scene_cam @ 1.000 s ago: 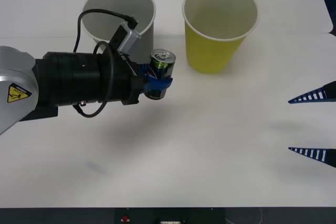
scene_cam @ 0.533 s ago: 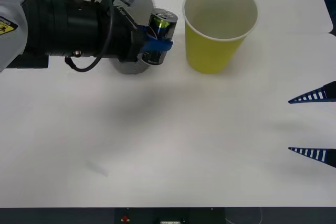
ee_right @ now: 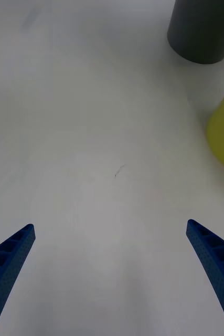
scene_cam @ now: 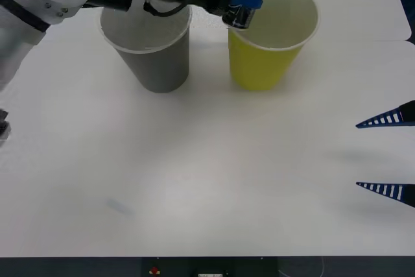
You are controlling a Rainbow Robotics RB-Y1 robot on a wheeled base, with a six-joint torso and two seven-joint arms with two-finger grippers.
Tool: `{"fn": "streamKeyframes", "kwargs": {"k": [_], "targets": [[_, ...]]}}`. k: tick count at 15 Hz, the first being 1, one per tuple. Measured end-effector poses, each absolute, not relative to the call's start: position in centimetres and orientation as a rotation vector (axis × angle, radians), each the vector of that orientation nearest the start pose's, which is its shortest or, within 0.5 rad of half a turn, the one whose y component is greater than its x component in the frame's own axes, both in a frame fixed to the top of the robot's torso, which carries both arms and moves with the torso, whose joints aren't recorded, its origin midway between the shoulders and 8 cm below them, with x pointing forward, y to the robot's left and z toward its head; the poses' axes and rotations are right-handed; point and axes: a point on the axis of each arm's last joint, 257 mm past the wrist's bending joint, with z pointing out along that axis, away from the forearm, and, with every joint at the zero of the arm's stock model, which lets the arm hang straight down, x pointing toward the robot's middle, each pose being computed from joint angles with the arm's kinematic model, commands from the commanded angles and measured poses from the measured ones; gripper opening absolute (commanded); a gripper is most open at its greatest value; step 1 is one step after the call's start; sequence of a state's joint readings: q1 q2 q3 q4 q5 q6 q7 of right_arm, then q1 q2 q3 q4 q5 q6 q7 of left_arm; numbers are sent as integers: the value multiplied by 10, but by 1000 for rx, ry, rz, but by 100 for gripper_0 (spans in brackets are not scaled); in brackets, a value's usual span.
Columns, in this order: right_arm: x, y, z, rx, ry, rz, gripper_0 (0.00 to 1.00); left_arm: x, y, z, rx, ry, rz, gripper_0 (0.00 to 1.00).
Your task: Put the can into the green bin and the plastic bottle into the gray bin
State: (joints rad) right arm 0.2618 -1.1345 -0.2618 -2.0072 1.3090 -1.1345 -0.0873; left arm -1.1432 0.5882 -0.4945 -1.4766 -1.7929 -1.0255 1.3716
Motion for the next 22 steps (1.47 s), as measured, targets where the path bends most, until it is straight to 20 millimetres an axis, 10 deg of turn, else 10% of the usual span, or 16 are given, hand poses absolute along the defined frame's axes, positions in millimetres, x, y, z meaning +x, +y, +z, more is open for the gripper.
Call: {"fn": "streamKeyframes", "kwargs": {"k": [6, 11, 13, 14, 22], "targets": [[341, -286, -167, -1634, 1596, 209, 100, 574, -113, 14, 1043, 1789, -623, 0], [341, -286, -167, -1634, 1596, 209, 100, 581, -120, 7, 1063, 1782, -552, 1], [341, -286, -167, -1634, 1596, 209, 100, 581, -121, 5, 1075, 1777, -544, 90], [341, -286, -167, -1634, 1596, 209, 100, 581, -121, 6, 1081, 1770, -538, 100], [341, -286, -167, -1634, 1596, 209, 100, 578, -121, 9, 1140, 1703, -532, 100]]}}
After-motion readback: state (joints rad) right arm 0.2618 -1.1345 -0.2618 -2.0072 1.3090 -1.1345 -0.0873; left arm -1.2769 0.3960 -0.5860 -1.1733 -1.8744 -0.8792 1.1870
